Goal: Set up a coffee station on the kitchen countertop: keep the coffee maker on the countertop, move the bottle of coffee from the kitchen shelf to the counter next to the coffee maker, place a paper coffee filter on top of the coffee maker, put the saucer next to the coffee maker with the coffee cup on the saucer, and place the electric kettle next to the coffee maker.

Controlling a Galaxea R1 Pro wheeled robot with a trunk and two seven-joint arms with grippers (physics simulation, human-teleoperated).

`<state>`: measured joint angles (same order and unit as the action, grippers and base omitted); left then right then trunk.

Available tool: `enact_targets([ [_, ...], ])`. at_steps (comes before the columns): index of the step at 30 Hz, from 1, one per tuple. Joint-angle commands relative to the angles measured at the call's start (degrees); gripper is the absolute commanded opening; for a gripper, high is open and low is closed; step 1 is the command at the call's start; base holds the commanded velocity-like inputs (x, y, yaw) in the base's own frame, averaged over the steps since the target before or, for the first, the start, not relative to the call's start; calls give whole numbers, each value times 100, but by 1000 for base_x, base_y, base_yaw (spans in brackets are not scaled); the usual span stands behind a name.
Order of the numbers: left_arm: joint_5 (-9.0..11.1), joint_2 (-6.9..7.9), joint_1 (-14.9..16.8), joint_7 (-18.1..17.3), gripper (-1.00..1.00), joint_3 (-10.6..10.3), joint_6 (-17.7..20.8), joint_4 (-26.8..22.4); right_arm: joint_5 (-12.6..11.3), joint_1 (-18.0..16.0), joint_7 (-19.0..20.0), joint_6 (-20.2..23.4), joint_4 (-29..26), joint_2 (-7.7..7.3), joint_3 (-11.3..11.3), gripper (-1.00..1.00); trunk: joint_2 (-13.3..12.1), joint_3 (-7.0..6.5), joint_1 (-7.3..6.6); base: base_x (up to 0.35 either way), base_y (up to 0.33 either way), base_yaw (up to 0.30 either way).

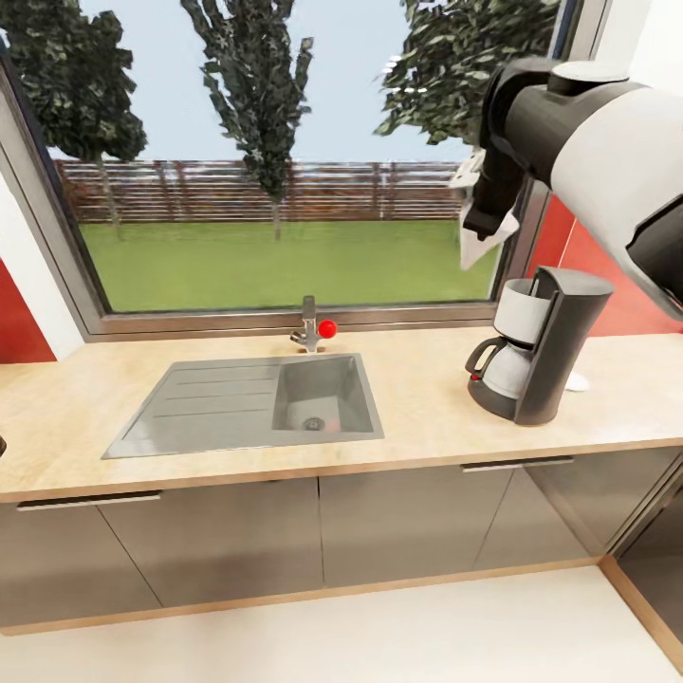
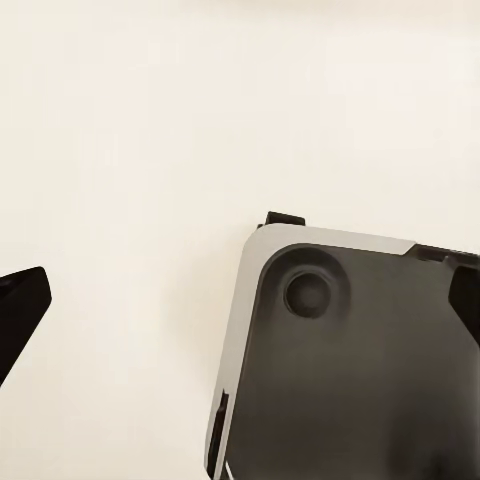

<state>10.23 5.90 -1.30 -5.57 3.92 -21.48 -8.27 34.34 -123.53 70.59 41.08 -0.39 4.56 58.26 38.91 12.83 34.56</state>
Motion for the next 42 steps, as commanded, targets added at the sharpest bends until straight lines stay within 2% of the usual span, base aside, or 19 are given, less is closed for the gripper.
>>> enact_targets([
  [1,41,-1,-2,-58,100,39,4,-8,97,-4,76,27,-6,-1,-28,-100,6,7,2,0,0,0],
  [2,41,-1,-2,-58,100,39,4,-8,212,-4,166,-43,-9,-3,25,-100,6,7,2,0,0,0],
  [4,41,-1,-2,-58,100,39,4,-8,588,-4,306,-176,-15,27,327,-100,6,7,2,0,0,0],
  [6,41,-1,-2,-58,100,39,4,-8,717,-4,348,-176,-31,45,444,-100,6,7,2,0,0,0],
  [9,33,-3,-2,-58,100,37,4,-8,1137,-4,348,-89,-64,97,773,-100,6,7,2,0,0,0],
  [16,32,-9,-2,-61,100,65,4,-8,1386,-4,297,156,-74,213,916,-100,6,7,2,0,0,0],
  [20,46,-11,-2,-58,100,89,4,-8,1714,-4,254,193,-75,311,904,-100,6,7,2,0,0,0],
  [26,25,-17,-2,-58,100,84,8,-8,1767,-4,244,178,-75,298,891,-100,6,7,2,0,0,0],
  [33,23,-129,-2,-71,100,68,17,-8,1781,-9,281,127,-20,265,874,-100,6,7,2,0,0,0],
  [39,21,-154,-1,-59,100,42,12,222,1737,-11,347,25,12,-11,838,-100,6,7,2,164,0,0],
  [42,19,-158,0,-58,100,39,12,274,1735,-12,350,11,13,-34,835,-100,6,7,2,313,0,0],
])
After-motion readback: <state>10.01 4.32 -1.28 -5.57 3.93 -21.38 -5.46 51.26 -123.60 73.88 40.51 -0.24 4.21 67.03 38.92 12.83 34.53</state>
